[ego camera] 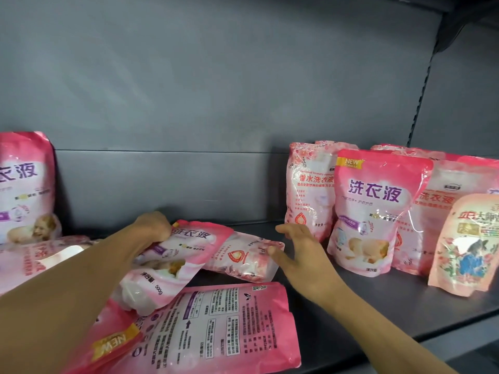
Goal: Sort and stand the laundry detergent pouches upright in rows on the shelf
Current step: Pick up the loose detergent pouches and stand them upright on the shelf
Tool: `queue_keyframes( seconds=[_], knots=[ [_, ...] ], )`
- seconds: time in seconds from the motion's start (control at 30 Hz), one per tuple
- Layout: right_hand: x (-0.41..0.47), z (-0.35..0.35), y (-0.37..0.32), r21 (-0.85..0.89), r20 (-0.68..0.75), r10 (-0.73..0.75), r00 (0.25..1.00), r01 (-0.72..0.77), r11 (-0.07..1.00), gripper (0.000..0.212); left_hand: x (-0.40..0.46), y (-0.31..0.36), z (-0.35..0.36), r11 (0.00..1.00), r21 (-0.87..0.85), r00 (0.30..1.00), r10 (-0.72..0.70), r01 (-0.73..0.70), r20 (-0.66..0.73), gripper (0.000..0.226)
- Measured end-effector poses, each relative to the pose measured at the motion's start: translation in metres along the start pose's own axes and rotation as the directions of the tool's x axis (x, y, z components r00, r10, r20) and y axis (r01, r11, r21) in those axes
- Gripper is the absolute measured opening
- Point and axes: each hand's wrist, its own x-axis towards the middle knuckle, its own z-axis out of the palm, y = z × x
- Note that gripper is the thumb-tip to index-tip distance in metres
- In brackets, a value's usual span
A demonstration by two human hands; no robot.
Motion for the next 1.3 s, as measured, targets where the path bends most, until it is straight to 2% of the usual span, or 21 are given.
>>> queue_keyframes(
  seconds=[0.1, 0.27, 0.37, 0.47, 0.5, 0.57, 0.63, 0.7, 0.83, 0.9, 0.93, 0.97, 1.03, 1.1, 1.23, 1.3],
  knots=[
    [0.001, 0.006, 0.001, -0.006, 0.033, 0.008, 0.999, -0.008, 1.000, 0.043, -0.003, 0.002, -0.009, 0.996, -0.088, 0.997, -0.038, 0.032, -0.068, 0.031],
    [0.003, 0.007, 0.004, 0.010, 0.056, 0.013, 0.998, -0.014, 1.000, 0.040, -0.003, 0.003, -0.025, 0.931, -0.364, 0.985, -0.086, 0.026, -0.150, 0.031],
    [0.007, 0.007, 0.000, 0.072, 0.045, 0.027, 0.999, -0.030, 0.997, 0.043, -0.015, 0.012, -0.041, 0.825, -0.561, 0.964, -0.086, -0.073, -0.253, 0.027],
    [0.017, 0.004, -0.014, 0.284, 0.027, 0.065, 0.998, -0.070, 0.956, 0.047, -0.034, 0.022, -0.067, 0.667, -0.714, 0.931, -0.084, -0.213, -0.356, 0.020],
    [0.021, 0.001, -0.022, 0.405, 0.060, 0.107, 0.992, -0.122, 0.906, 0.049, -0.041, 0.025, -0.075, 0.638, -0.728, 0.922, -0.070, -0.252, -0.381, 0.023],
    [0.027, -0.005, -0.035, 0.649, 0.194, 0.160, 0.968, -0.249, 0.719, 0.055, -0.055, 0.034, -0.085, 0.553, -0.771, 0.907, -0.062, -0.316, -0.417, 0.032],
    [0.032, -0.011, -0.043, 0.791, 0.327, 0.118, 0.938, -0.340, 0.509, 0.051, -0.067, 0.043, -0.092, 0.415, -0.831, 0.900, -0.062, -0.369, -0.431, 0.034],
    [0.037, -0.020, -0.050, 0.870, 0.360, 0.050, 0.931, -0.355, 0.342, 0.043, -0.078, 0.055, -0.095, 0.276, -0.870, 0.900, -0.040, -0.408, -0.434, 0.036],
    [0.050, -0.048, -0.053, 0.971, 0.221, 0.088, 0.971, -0.227, 0.069, 0.039, -0.096, 0.090, -0.093, 0.045, -0.915, 0.916, 0.027, -0.402, -0.401, 0.036],
    [0.055, -0.066, -0.049, 0.992, 0.107, 0.185, 0.977, -0.117, 0.044, 0.038, -0.105, 0.108, -0.088, -0.015, -0.924, 0.922, 0.053, -0.383, -0.383, 0.035],
    [0.055, -0.073, -0.045, 0.995, 0.040, 0.238, 0.970, -0.061, 0.080, 0.039, -0.107, 0.115, -0.085, -0.031, -0.928, 0.925, 0.072, -0.372, -0.373, 0.034],
    [0.055, -0.081, -0.041, 0.990, -0.034, 0.278, 0.960, -0.007, 0.144, 0.033, -0.109, 0.121, -0.083, -0.035, -0.933, 0.927, 0.110, -0.357, -0.359, 0.033],
    [0.053, -0.091, -0.036, 0.952, -0.185, 0.311, 0.932, 0.092, 0.292, 0.007, -0.109, 0.127, -0.078, -0.005, -0.947, 0.921, 0.228, -0.321, -0.314, 0.029],
    [0.050, -0.097, -0.029, 0.904, -0.295, 0.326, 0.898, 0.152, 0.399, 0.017, -0.106, 0.124, -0.072, 0.097, -0.952, 0.918, 0.310, -0.289, -0.247, 0.023],
    [0.043, -0.099, -0.008, 0.837, -0.414, 0.325, 0.850, 0.215, 0.503, 0.024, -0.082, 0.093, -0.046, 0.442, -0.861, 0.958, 0.241, -0.254, -0.159, 0.012],
    [0.042, -0.095, -0.001, 0.794, -0.458, 0.340, 0.821, 0.207, 0.571, 0.028, -0.066, 0.070, -0.030, 0.673, -0.704, 0.972, 0.199, -0.227, -0.124, 0.007]
  ],
)
